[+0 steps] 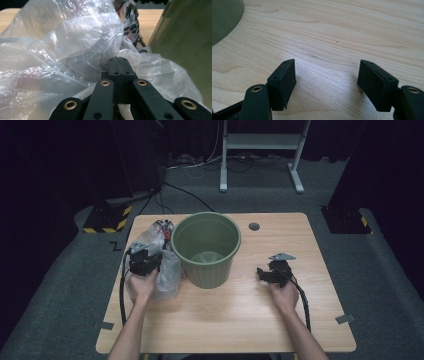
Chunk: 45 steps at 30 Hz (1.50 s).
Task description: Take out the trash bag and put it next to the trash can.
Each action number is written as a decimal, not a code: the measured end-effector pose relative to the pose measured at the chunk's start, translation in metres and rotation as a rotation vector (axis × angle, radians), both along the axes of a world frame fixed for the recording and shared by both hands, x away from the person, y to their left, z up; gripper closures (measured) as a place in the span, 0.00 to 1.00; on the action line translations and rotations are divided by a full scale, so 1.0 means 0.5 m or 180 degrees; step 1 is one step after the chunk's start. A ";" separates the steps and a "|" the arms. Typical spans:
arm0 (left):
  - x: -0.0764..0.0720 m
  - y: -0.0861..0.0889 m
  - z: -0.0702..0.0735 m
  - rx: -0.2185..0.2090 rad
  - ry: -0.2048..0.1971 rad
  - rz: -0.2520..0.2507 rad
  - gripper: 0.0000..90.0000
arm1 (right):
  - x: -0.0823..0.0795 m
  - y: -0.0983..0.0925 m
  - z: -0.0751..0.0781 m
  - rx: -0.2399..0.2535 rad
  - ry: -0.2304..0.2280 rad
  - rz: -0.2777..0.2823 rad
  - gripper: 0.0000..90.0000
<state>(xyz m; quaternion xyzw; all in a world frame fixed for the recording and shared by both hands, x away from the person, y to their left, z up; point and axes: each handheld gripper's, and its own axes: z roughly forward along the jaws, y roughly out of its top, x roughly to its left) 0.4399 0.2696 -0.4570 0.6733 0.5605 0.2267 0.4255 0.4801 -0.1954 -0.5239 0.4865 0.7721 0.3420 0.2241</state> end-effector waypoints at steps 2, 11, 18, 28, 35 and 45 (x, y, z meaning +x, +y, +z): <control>0.001 0.000 -0.007 -0.0010 0.0022 0.0005 1.00 | 0.000 0.000 0.000 0.0000 -0.0001 0.0000 0.34; 0.008 -0.011 -0.024 0.0108 0.0074 0.0009 1.00 | 0.000 0.000 0.000 0.0000 0.0000 0.0000 0.34; 0.014 -0.017 -0.045 0.0106 0.0109 0.0037 0.98 | -0.001 0.000 0.000 0.0003 0.0007 -0.0008 0.34; 0.015 -0.015 -0.069 0.0111 0.0155 0.0086 0.94 | 0.000 0.000 0.000 0.0002 0.0003 -0.0006 0.34; 0.020 -0.018 -0.077 0.0119 0.0169 0.0103 0.90 | -0.001 0.000 0.000 0.0003 0.0007 -0.0010 0.34; 0.030 -0.024 -0.092 0.0132 0.0243 0.0168 0.71 | 0.000 0.000 0.000 0.0002 0.0003 -0.0006 0.34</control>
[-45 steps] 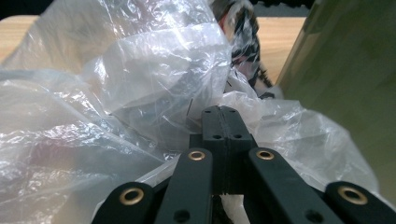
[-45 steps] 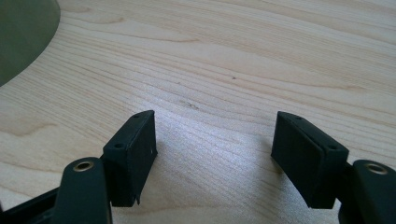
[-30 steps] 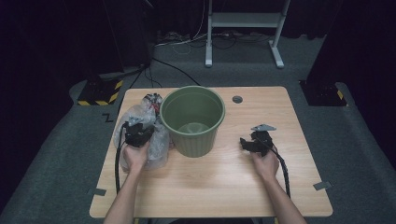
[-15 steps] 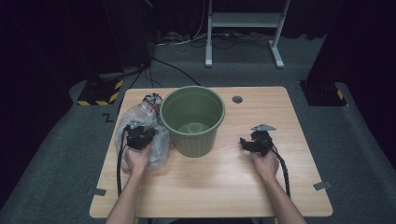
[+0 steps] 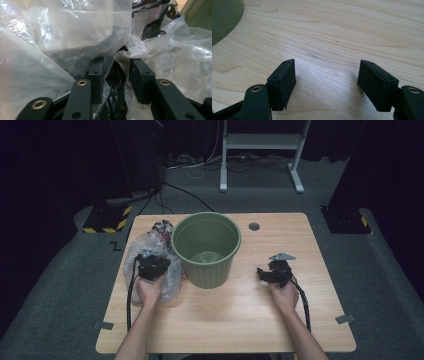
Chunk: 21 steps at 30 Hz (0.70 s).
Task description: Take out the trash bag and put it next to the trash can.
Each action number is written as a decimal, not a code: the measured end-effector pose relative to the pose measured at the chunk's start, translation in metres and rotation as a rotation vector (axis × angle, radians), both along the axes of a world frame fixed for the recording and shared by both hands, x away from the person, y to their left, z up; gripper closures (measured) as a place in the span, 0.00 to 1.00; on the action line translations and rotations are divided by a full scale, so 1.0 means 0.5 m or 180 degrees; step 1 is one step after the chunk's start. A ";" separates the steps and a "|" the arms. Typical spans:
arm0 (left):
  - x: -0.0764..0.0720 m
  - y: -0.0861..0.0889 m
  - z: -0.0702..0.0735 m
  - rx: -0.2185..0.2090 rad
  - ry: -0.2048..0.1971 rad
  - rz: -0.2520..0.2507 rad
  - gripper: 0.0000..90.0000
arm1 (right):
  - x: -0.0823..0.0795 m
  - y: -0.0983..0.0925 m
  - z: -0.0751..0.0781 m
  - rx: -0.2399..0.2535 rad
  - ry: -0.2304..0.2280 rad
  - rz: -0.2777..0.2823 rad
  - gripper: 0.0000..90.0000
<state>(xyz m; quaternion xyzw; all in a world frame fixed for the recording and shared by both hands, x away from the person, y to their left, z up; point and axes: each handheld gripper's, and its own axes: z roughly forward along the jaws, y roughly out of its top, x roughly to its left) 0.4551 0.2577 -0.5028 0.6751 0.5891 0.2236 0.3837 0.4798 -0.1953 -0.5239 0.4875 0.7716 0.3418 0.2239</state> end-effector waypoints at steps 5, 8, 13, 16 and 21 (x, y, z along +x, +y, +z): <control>0.004 -0.005 -0.008 0.0070 0.0029 0.0026 0.65 | 0.000 0.000 0.000 0.0001 0.0000 0.0000 0.34; 0.006 -0.007 -0.011 0.0099 0.0031 0.0044 0.63 | 0.000 0.000 0.000 -0.0002 0.0001 0.0000 0.34; 0.010 -0.012 -0.020 0.0152 0.0044 0.0069 0.60 | 0.000 0.000 0.000 -0.0001 0.0002 -0.0001 0.34; 0.013 -0.014 -0.025 0.0182 0.0061 0.0076 0.59 | 0.000 0.000 0.000 -0.0001 0.0002 -0.0001 0.34; 0.015 -0.017 -0.039 0.0212 0.0033 0.0113 0.55 | 0.000 0.000 0.000 -0.0002 -0.0002 0.0003 0.34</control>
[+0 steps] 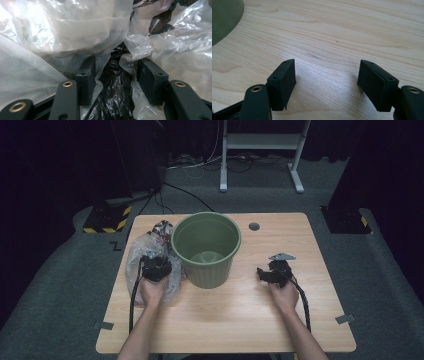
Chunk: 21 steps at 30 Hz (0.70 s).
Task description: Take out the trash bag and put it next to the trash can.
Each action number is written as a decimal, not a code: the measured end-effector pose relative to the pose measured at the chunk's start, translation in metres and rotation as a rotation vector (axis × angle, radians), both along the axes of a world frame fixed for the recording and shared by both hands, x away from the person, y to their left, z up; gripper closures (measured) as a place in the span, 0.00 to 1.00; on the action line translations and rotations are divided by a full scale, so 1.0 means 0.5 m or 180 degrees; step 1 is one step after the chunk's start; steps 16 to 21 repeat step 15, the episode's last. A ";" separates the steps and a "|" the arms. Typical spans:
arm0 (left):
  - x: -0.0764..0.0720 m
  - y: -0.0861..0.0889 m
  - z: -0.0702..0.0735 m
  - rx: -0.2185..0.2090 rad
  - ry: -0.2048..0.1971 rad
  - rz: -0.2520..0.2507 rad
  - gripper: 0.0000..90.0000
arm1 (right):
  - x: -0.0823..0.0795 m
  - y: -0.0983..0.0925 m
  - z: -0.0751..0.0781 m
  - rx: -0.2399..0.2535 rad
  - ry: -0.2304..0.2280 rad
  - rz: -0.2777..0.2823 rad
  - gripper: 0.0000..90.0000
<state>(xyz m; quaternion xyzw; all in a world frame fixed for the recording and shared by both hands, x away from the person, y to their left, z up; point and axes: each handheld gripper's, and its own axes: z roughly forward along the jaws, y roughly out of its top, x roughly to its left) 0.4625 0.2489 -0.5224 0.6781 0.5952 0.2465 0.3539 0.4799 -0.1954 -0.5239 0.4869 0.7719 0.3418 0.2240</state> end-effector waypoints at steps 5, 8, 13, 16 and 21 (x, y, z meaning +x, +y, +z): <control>-0.001 0.000 -0.007 -0.0014 -0.0014 0.0024 0.52 | 0.000 0.000 0.000 0.0002 0.0004 -0.0005 0.34; -0.001 0.001 -0.007 -0.0018 -0.0010 0.0030 0.52 | 0.000 0.000 0.000 0.0002 0.0003 -0.0004 0.34; -0.001 0.001 -0.007 -0.0036 -0.0002 0.0042 0.51 | 0.000 0.000 0.000 0.0002 0.0003 -0.0005 0.34; -0.001 0.002 -0.007 -0.0043 0.0002 0.0039 0.51 | 0.000 0.000 0.000 0.0001 0.0000 0.0000 0.34; -0.001 0.002 -0.007 -0.0043 0.0002 0.0039 0.51 | 0.000 0.000 0.000 0.0001 0.0000 0.0000 0.34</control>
